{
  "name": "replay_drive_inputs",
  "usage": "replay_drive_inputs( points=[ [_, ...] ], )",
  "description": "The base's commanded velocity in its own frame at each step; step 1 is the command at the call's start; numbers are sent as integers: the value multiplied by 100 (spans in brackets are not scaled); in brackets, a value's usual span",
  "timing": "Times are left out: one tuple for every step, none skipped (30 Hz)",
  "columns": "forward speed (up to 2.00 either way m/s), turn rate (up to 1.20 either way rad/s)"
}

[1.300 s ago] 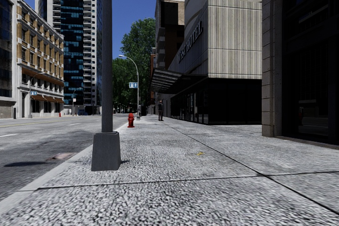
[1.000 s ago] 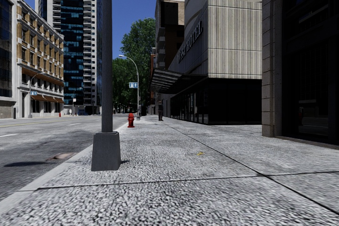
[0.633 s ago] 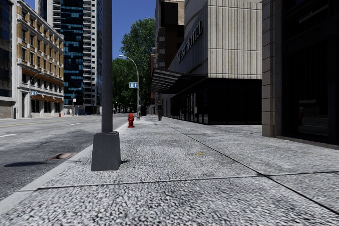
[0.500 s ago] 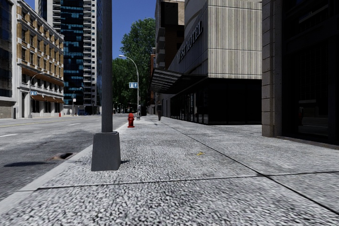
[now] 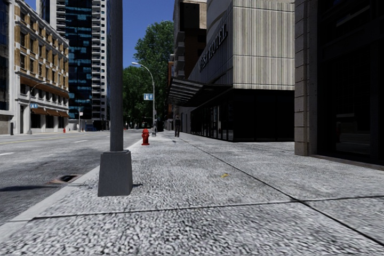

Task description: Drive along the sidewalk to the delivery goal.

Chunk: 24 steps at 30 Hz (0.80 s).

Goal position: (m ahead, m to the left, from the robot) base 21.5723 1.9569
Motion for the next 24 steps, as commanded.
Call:
replay_drive_inputs(
  points=[
    [70,-34],
    [72,-35],
    [72,-35],
    [79,-35],
    [86,-36],
    [93,-36],
    [93,-36],
    [95,-36],
    [95,-36],
    [95,-36],
    [95,-36],
    [96,-36],
    [96,-36],
    [96,-36],
    [96,-36],
    [96,-36],
    [96,-36],
    [96,-36],
    [96,-36],
    [96,-36],
    [96,-36],
    [96,-36],
    [96,-36],
    [96,-36]
  ],
)
